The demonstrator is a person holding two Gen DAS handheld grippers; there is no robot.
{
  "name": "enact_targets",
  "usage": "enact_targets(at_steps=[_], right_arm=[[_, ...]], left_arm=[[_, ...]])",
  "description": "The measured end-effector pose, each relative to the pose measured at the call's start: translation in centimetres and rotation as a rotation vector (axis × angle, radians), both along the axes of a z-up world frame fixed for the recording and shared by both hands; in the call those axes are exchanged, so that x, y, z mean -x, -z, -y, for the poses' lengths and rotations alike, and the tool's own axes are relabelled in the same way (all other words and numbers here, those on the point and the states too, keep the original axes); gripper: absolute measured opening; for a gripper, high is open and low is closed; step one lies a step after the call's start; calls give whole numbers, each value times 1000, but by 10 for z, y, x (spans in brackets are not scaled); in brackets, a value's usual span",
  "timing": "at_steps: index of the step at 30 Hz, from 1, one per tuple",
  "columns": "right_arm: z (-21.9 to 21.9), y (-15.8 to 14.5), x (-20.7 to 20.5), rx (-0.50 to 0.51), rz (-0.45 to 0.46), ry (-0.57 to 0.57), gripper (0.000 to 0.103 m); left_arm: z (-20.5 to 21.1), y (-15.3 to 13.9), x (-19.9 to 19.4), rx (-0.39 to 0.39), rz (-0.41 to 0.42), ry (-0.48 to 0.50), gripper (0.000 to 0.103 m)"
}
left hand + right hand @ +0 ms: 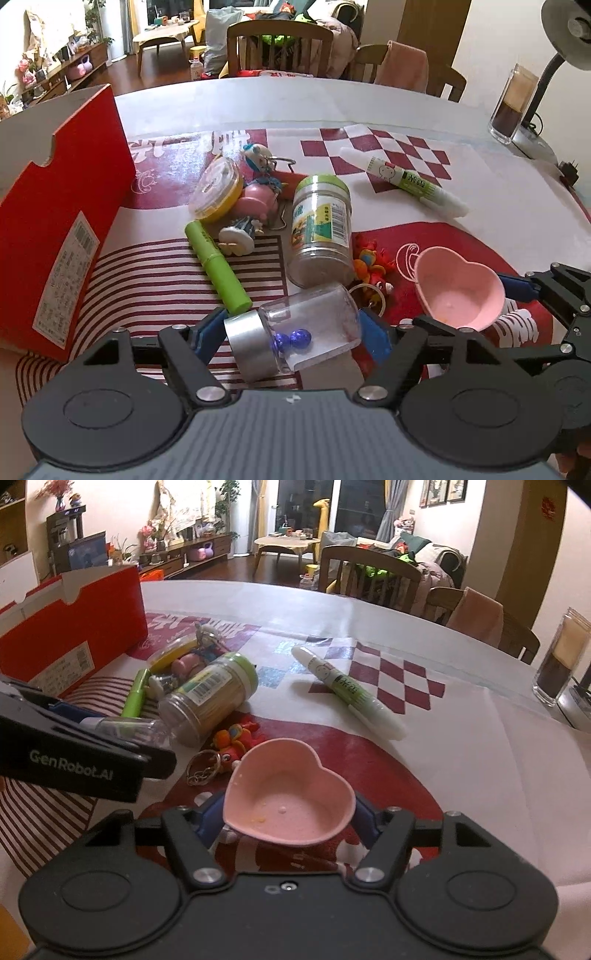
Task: Organize rigid objects
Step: 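Grasp the clear jar with the left tool while the right tool grasps the pink heart dish, then carry the clear jar and pink heart dish over the red shoebox with both tools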
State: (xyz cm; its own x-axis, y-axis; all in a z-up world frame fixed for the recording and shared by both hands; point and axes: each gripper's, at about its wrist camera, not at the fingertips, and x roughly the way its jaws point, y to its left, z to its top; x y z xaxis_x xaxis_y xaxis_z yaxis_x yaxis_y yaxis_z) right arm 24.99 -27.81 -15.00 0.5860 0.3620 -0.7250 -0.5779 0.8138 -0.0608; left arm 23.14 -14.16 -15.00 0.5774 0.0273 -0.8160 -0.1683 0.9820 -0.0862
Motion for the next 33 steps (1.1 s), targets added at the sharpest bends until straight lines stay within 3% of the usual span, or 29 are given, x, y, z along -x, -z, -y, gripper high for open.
enact_targets(at_steps=[15,33], right_arm=[[-10,-67,24,-63,14,8,69],[-98,-134,61,-128,55,-35,69]], left_arm=[[-28,-47,28,11,54,-18,77],[-117,-118,70,-23,169,-13,77]])
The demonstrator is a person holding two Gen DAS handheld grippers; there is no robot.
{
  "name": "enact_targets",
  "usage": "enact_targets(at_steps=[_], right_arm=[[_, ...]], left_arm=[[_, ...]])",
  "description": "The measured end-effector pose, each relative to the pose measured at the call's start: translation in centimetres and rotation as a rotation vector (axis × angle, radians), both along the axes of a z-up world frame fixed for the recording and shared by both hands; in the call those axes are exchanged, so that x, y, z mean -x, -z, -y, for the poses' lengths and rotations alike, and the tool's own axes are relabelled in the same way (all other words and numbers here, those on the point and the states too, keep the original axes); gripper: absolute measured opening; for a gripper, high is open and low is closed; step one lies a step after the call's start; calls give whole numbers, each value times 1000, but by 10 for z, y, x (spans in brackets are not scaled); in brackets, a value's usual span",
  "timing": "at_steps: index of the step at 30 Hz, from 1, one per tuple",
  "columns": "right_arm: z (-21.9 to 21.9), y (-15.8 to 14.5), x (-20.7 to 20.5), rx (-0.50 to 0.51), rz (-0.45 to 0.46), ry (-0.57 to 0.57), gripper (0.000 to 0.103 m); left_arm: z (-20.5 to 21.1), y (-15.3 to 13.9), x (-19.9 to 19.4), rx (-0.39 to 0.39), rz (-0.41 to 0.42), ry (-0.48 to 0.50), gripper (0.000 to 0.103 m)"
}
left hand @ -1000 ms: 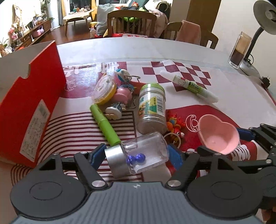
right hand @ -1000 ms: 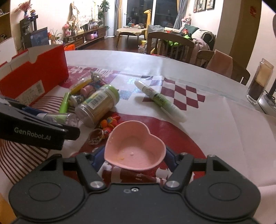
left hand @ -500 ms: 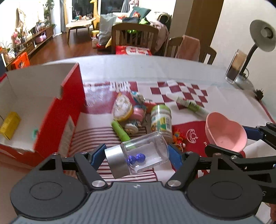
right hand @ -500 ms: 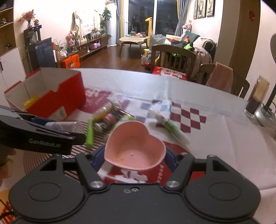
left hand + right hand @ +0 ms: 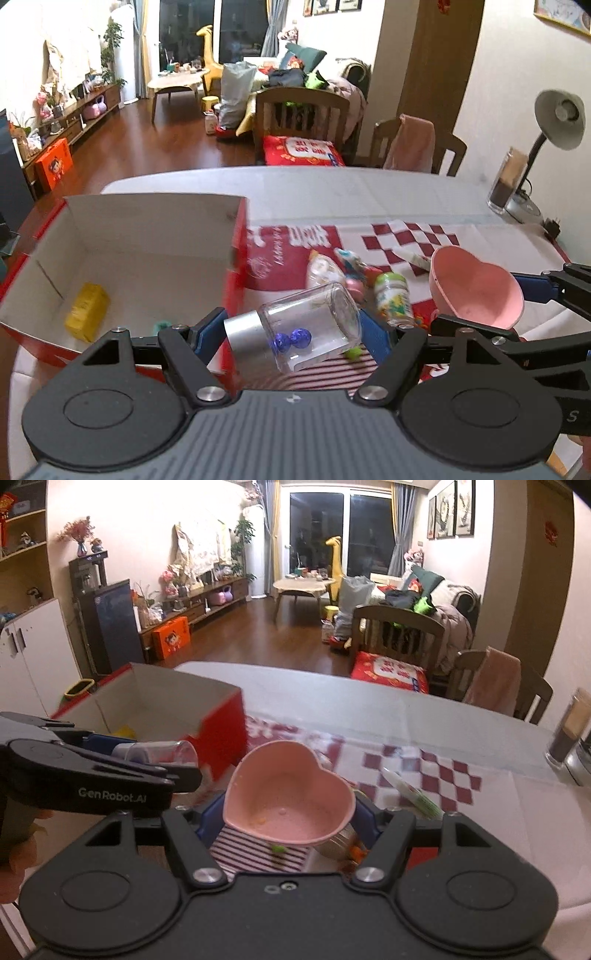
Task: Organize rigid objects
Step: 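Carry the clear jar and pink heart dish over the red shoebox with both tools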
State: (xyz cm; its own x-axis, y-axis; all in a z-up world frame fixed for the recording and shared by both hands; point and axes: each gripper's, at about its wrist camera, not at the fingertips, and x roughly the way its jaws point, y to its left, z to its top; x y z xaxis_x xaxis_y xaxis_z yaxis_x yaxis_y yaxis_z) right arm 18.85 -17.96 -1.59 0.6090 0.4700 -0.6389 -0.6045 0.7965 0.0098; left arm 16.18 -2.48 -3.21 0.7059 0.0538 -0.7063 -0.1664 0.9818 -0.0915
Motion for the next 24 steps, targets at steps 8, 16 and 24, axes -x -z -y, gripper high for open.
enact_targets(at_steps=[8,16,24], right_arm=[[-55,-11,10,-22,11,-30,69],[-107,-11,14,-20,12,-61,69],[-160,-1,12,19,8,-78,69]], left_arm=[[-52,-15,12,-21,20,-19,77],[-109,-16,17,-17,21,-51,77],[-164,-8,7,-43,-7,-85,77]])
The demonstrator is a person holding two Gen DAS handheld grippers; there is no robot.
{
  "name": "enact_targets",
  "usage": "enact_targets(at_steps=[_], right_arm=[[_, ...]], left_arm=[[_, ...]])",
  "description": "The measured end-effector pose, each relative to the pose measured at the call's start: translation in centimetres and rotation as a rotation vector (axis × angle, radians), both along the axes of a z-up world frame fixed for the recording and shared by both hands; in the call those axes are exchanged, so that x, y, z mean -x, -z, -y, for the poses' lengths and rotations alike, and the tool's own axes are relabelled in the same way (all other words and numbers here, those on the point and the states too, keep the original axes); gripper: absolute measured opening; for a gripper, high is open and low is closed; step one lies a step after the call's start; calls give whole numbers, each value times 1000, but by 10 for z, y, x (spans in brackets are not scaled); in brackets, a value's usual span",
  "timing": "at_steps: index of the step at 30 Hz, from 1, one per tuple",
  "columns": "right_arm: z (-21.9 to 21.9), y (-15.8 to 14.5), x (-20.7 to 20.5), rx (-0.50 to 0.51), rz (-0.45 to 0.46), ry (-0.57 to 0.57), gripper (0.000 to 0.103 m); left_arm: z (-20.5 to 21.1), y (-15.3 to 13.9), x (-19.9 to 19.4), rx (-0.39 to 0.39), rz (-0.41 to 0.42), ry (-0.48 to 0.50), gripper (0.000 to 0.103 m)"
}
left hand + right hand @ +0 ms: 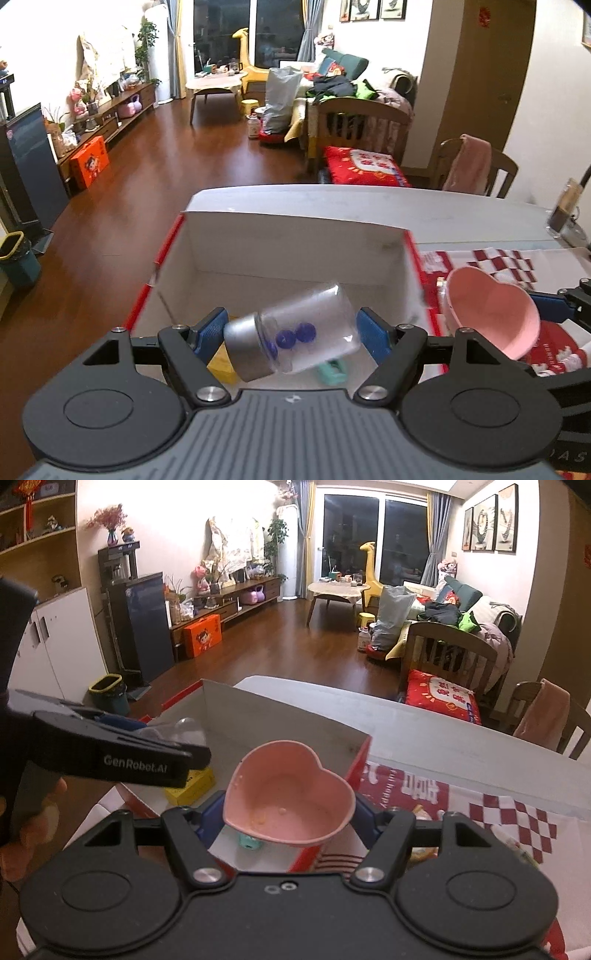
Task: Organize rigid objects
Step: 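Carry the clear jar and pink heart dish over the red shoebox with both tools, then open both tools to drop the jar and heart dish into the shoebox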
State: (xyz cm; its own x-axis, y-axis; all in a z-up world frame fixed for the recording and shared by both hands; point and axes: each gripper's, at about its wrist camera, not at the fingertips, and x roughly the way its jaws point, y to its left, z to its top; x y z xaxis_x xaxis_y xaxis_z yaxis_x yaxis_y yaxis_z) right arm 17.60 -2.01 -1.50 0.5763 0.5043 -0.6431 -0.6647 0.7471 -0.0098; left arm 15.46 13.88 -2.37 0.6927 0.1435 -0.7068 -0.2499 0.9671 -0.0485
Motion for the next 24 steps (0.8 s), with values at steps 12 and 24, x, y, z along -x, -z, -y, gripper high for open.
enact_targets(at_steps=[12,24], right_arm=[[-65,41,-34,126,-67,-18,69],[-108,86,-64,259,-188,-9,69]], left_arm=[[-54,37,-43,-27,-85,20,77],[-70,65,-62,-15,-154,22,77]])
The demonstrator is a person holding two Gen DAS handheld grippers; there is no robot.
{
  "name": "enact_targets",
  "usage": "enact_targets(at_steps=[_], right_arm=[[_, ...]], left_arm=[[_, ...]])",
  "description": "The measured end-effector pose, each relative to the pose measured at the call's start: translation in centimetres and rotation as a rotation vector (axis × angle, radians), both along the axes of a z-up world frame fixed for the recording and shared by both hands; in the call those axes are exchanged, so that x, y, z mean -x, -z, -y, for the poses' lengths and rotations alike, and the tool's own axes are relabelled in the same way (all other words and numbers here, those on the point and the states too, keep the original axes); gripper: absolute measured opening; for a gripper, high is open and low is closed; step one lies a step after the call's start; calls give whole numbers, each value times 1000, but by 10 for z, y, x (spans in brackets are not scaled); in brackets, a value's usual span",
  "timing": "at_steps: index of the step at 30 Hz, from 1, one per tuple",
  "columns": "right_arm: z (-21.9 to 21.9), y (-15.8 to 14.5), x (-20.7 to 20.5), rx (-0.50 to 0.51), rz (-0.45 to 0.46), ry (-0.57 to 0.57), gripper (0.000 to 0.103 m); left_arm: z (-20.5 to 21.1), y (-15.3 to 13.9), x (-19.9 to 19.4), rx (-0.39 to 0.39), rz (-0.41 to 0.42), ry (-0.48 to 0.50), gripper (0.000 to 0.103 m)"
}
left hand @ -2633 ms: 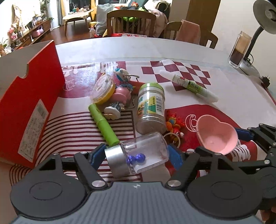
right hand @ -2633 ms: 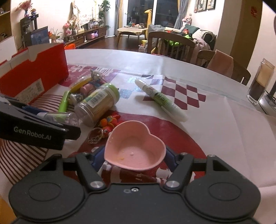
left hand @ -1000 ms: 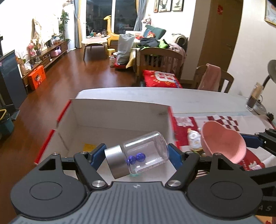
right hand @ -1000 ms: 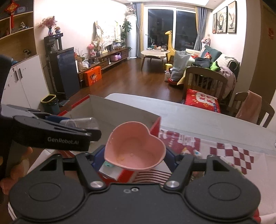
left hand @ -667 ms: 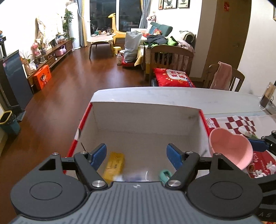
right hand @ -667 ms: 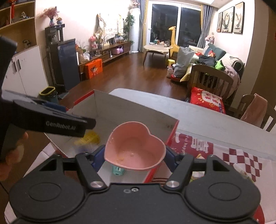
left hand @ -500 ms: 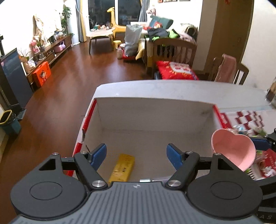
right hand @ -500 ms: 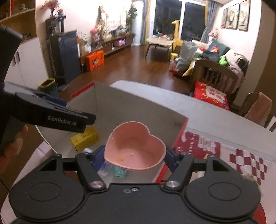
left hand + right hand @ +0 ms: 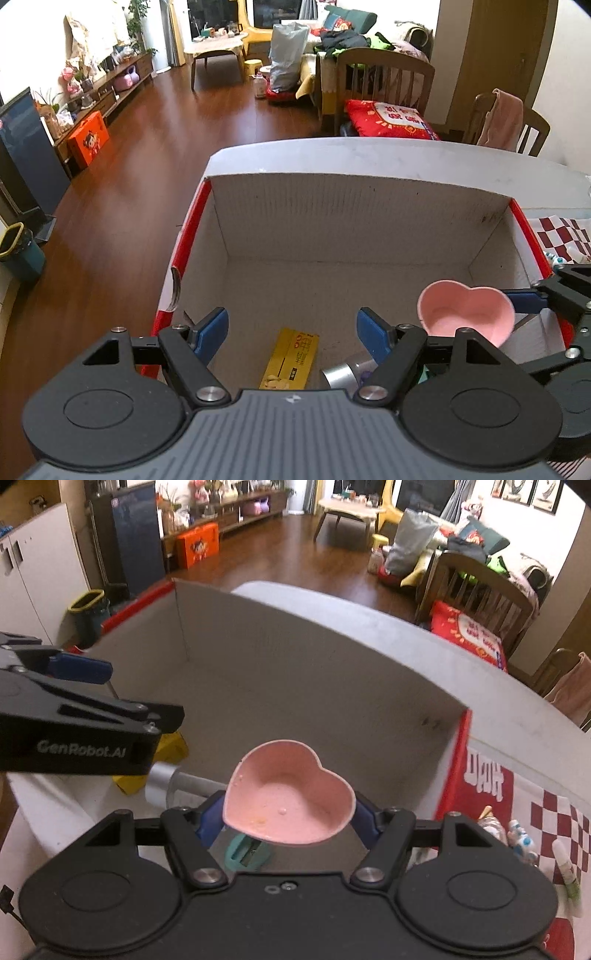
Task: Organize rigid objects
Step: 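Open both tools to drop the jar and heart dish into the shoebox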
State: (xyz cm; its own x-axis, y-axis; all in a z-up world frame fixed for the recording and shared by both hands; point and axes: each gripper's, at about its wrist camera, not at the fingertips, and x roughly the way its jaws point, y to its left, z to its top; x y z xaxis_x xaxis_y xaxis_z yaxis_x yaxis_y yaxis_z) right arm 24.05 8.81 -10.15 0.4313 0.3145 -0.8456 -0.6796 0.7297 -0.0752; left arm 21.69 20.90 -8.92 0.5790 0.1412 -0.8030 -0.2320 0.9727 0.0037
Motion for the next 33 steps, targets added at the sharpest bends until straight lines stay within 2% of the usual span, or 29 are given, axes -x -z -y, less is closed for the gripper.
enact_targets(at_steps=[6,9,13,23,33], right_arm=[[-3,4,0,24,-20,16,70],[-4,3,2,33,-16,16,76],[0,-1,0,21,-28,21,78],[19,-28,9,-68,-1,31,78],[42,-52,22,-148,33,35,78]], left_arm=[[-2,6,-4,9,-16,6,77],[-3,6,-8,18,-18,6,77],[-2,5,-9,22,-17,13,77],[10,-7,4,19,9,34,77],[26,-33,22,14,52,35,77]])
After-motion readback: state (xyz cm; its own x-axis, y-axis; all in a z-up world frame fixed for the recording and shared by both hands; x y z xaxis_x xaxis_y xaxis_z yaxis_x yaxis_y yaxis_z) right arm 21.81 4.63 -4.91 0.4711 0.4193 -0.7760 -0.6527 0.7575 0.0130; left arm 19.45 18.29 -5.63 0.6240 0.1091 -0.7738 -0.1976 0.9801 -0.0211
